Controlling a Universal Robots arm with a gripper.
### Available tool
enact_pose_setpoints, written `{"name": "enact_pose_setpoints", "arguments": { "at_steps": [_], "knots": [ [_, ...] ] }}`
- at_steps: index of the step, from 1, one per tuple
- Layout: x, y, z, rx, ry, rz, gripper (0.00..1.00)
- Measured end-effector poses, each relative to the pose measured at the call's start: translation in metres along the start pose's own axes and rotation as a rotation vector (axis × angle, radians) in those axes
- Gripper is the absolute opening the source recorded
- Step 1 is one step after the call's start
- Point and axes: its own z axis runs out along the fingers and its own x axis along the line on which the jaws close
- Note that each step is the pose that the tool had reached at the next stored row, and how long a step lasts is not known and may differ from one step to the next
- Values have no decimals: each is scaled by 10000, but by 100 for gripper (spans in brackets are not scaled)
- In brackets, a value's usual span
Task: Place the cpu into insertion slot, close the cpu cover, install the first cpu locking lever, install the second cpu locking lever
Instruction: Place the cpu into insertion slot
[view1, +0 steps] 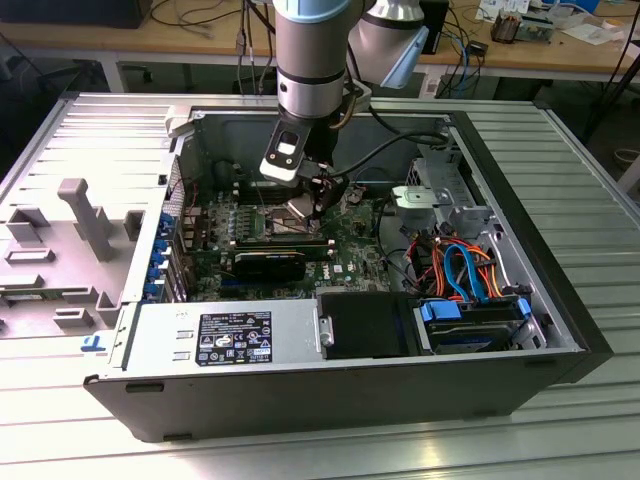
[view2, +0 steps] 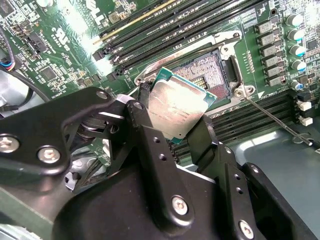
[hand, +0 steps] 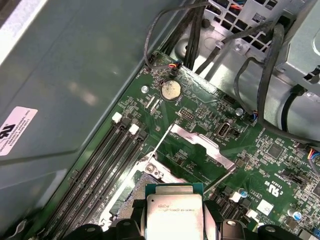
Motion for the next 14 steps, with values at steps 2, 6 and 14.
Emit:
{"name": "enact_pose_setpoints", "arguments": {
  "at_steps": [2,6,14],
  "knots": [
    [0,0,1,-1,-2,63,55],
    [-1,1,3,-3,-8,201,55],
    [-1,1,6,-5,-14,369,55]
  ]
}}
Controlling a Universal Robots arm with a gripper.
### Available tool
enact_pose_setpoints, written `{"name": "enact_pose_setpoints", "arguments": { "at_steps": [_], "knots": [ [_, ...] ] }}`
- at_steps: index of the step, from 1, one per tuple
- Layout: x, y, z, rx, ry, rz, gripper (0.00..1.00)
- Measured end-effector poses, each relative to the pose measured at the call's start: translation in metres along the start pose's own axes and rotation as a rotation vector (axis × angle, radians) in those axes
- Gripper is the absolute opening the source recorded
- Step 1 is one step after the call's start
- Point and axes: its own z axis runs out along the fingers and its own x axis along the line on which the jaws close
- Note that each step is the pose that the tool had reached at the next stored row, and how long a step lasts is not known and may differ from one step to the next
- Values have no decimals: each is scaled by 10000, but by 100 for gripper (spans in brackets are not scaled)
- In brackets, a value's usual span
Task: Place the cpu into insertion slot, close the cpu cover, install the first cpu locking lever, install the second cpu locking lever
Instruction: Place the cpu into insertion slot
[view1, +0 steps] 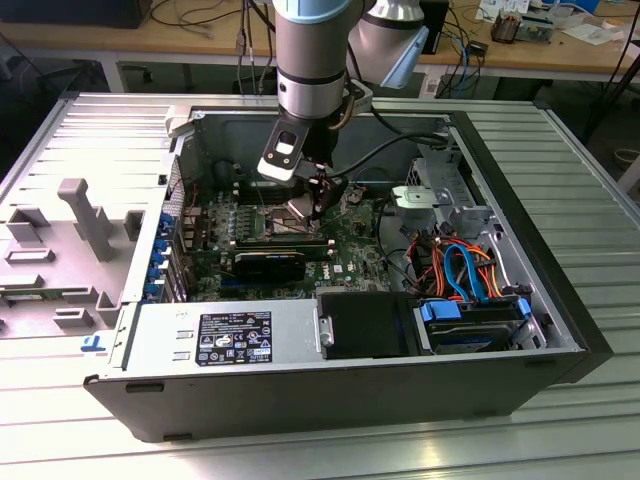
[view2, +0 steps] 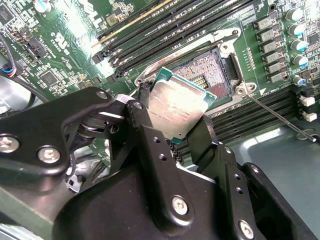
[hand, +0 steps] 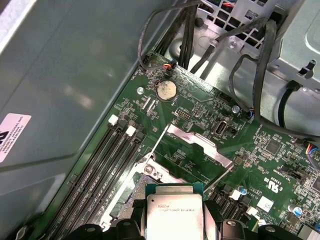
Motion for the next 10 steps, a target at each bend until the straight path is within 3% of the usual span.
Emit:
{"name": "enact_pose_setpoints", "arguments": {
  "at_steps": [10],
  "knots": [
    [0,0,2,-2,-8,188,55]
  ]
}}
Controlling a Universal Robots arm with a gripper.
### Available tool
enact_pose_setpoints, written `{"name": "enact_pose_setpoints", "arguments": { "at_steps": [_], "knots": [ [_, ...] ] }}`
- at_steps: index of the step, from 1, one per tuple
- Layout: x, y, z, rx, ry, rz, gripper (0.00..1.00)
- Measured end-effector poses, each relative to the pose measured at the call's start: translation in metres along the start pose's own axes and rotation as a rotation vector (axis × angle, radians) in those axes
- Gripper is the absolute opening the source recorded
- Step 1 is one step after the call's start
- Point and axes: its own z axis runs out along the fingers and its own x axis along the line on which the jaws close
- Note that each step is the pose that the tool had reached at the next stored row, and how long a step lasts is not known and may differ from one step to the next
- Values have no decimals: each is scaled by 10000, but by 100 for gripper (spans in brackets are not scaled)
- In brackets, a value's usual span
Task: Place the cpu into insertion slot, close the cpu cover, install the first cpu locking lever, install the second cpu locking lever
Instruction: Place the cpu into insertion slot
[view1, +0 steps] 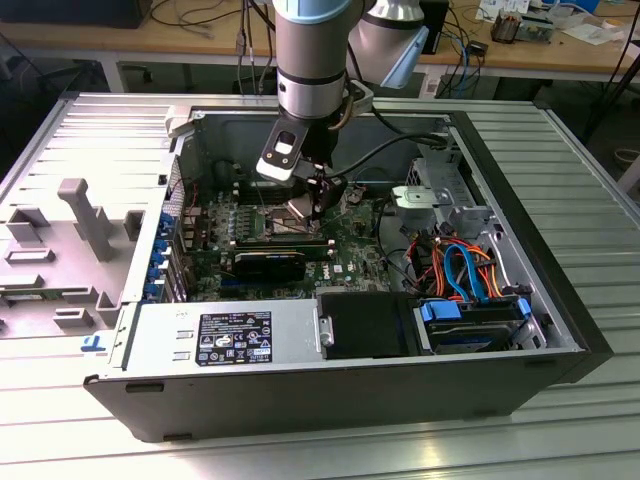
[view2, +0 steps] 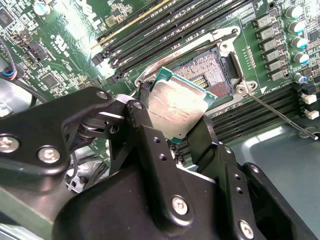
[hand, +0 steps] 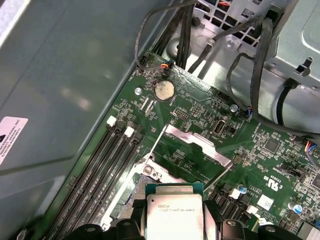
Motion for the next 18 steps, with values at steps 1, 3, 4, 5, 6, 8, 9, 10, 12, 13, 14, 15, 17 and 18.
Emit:
{"name": "enact_pose_setpoints", "arguments": {
  "at_steps": [1,3,4,5,6,8,9,10,12,13,14,15,17,18],
  "knots": [
    [0,0,0,-1,-1,23,55],
    [0,0,1,-1,-3,80,55],
    [0,0,1,-1,-4,103,55],
    [0,0,2,-2,-6,141,55],
    [0,0,2,-2,-6,163,55],
    [0,0,3,-3,-8,218,55],
    [0,0,4,-4,-10,259,55],
    [0,0,4,-4,-12,305,55],
    [0,0,6,-5,-14,357,55],
    [0,0,6,-5,-14,372,55],
    [0,0,7,-5,-15,390,55],
    [0,0,7,-5,-17,399,55],
    [0,0,8,-5,-18,436,55],
    [0,0,9,-5,-18,447,55]
  ]
}}
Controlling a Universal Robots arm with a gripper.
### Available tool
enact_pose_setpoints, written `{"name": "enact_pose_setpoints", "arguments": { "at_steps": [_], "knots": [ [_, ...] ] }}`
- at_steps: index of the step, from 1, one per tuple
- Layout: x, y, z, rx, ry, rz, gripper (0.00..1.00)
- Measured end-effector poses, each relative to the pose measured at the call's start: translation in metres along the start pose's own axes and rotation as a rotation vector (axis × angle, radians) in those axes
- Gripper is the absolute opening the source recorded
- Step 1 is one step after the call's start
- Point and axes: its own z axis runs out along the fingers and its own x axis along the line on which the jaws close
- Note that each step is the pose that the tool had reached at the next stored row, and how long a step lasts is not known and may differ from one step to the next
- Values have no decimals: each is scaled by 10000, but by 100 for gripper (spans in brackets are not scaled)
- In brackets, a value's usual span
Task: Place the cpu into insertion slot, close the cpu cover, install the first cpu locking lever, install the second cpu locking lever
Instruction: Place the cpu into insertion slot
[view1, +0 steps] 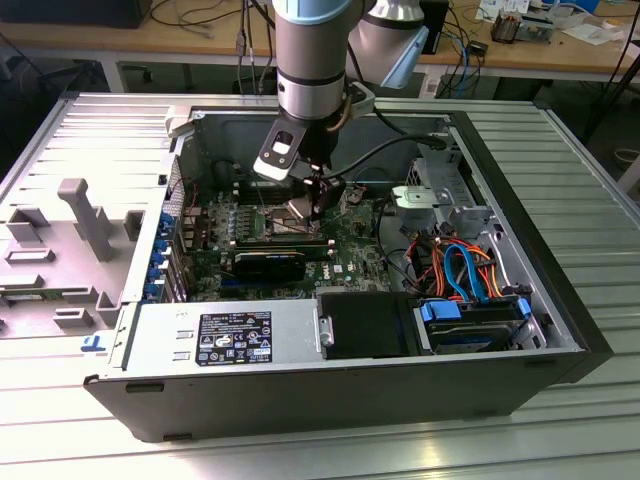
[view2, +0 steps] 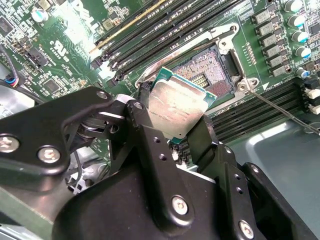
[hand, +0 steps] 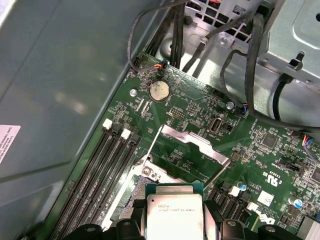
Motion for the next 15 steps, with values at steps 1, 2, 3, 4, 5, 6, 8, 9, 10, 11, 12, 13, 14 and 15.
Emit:
{"name": "enact_pose_setpoints", "arguments": {
  "at_steps": [1,2,3,4,5,6,8,9,10,11,12,13,14,15],
  "knots": [
    [0,0,1,0,0,10,55],
    [0,0,3,-1,0,28,55],
    [0,0,3,0,-1,32,55],
    [0,0,12,-1,-1,46,55],
    [-1,0,22,-1,-2,47,55],
    [-1,0,23,-1,-2,47,55],
    [-1,0,23,-1,-2,47,55],
    [-1,0,23,-1,-2,49,55],
    [-1,1,23,-1,-2,51,55],
    [-1,2,23,-1,-2,53,55],
    [-1,2,23,-1,-1,53,55],
    [-2,2,23,-1,-2,53,55],
    [-1,2,23,-1,-2,54,55],
    [-2,2,23,-1,-2,53,55]
  ]
}}
